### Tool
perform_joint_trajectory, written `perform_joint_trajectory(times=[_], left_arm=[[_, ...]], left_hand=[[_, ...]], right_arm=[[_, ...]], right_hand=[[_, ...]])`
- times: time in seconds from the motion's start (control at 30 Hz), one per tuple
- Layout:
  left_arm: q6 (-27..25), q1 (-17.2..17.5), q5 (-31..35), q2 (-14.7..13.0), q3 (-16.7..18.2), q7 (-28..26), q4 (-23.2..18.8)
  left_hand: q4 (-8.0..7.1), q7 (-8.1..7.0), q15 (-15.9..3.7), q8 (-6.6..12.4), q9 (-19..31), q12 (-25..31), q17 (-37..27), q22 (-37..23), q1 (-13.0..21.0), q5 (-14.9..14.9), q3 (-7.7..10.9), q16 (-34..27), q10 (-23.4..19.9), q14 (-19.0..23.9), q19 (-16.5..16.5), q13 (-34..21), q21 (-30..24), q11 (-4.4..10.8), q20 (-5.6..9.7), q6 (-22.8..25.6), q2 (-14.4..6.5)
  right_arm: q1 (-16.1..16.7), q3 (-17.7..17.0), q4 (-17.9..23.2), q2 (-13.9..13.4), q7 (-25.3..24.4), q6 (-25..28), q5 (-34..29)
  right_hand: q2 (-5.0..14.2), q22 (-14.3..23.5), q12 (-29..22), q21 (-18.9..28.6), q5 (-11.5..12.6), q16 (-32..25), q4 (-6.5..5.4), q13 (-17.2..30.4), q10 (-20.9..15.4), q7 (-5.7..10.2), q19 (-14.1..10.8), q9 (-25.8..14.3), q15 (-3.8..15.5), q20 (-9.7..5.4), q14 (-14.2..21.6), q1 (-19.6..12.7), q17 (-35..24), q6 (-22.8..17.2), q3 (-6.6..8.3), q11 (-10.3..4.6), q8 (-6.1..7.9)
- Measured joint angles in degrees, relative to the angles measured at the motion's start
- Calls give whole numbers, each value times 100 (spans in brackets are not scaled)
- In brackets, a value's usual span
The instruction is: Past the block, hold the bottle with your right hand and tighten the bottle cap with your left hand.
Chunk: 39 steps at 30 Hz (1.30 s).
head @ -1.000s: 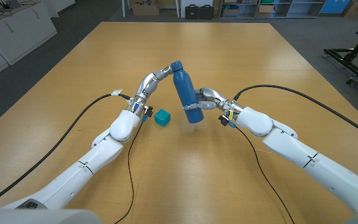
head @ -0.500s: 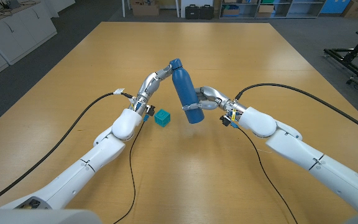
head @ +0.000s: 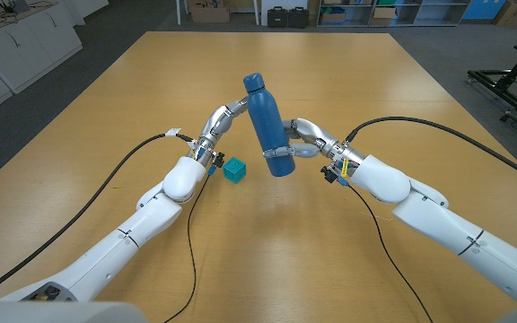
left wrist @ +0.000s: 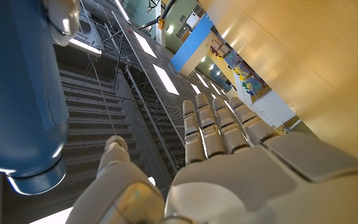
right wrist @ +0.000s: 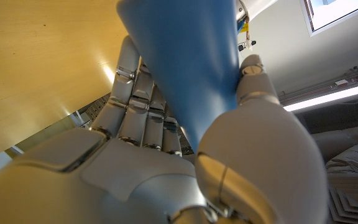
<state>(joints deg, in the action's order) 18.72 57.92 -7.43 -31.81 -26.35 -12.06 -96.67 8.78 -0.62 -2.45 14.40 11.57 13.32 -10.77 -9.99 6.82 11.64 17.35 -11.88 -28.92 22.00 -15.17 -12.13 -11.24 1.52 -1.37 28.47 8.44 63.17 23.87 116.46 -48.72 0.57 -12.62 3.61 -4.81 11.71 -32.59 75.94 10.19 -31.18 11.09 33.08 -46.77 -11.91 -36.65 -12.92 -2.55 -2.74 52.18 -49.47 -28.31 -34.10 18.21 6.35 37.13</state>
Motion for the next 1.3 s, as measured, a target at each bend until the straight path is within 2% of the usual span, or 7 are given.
perform_joint_trajectory(times=[0.23, 0.43, 0.57, 0.83, 1.03, 1.3], left_arm=[[105, 239, -74, -102, 140, -94, -143], [231, 514, -213, -239, 317, -162, -268], [327, 733, -347, -384, 476, -165, -340], [492, 964, -556, -577, 689, -89, -384], [549, 1034, -688, -609, 798, -44, -308], [512, 1107, -677, -561, 894, -235, -296]], left_hand=[[0, 0, 0, 0, 0, 0, 0, 0, 0, -7, 0, 0, -28, 0, 12, 0, 0, -29, 12, 0, 0], [0, -2, -2, 0, 0, 0, 0, 0, 0, -22, 0, 0, -71, 43, -1, 0, 0, -30, 82, 62, 0], [0, -2, -1, 0, 0, 0, 0, 0, 0, -22, -1, 0, -79, 43, -34, 1, 0, -39, 115, 62, 0], [-25, 28, -21, 0, 0, 0, 0, 0, 26, -22, 24, 0, -79, 63, -42, 1, 0, -39, 170, 92, -26], [-24, 28, -21, 0, 0, 0, 0, 0, -1, -22, 24, 0, -79, 62, -13, 1, 0, -39, 199, 92, -65], [-11, 28, -21, 0, 0, 0, 0, 0, 23, -44, 45, 0, -79, 62, -56, 1, 0, -39, 156, 92, -101]], right_arm=[[77, -7, -118, 229, -294, 49, -35], [206, 1, -165, 518, -735, 236, -241], [301, 29, -177, 713, -1197, 463, -438], [480, 88, -143, 1006, -1722, 818, -675], [524, 91, -162, 1103, -2003, 1003, -770], [402, 9, -493, 1109, -2051, 904, -658]], right_hand=[[-1, 0, 10, 16, 0, 1, 0, 27, 0, 0, 0, 0, 0, 0, 0, -1, -11, 0, 0, 0, -14], [-1, -27, 10, 16, -1, 2, 0, 9, 0, 0, 0, 0, 0, 0, 1, -1, -26, 0, 0, 0, -24], [-2, -27, 11, 16, -2, 12, 0, 9, 0, 0, 1, 0, -1, 0, 1, -2, -26, 0, 0, -1, -4], [-2, -27, 11, 60, -3, 13, 0, 17, 0, 0, 10, 1, 24, 10, -24, -2, -26, 0, 0, -1, 0], [-2, -27, 16, 60, -8, 13, 0, 49, 0, 0, 40, 1, 24, 40, -24, -2, -26, 0, 0, -1, -1], [-33, -53, 33, 60, -9, 58, 0, 49, 0, 0, 42, 1, 41, 39, -41, -33, -26, 0, 0, -1, -2]])
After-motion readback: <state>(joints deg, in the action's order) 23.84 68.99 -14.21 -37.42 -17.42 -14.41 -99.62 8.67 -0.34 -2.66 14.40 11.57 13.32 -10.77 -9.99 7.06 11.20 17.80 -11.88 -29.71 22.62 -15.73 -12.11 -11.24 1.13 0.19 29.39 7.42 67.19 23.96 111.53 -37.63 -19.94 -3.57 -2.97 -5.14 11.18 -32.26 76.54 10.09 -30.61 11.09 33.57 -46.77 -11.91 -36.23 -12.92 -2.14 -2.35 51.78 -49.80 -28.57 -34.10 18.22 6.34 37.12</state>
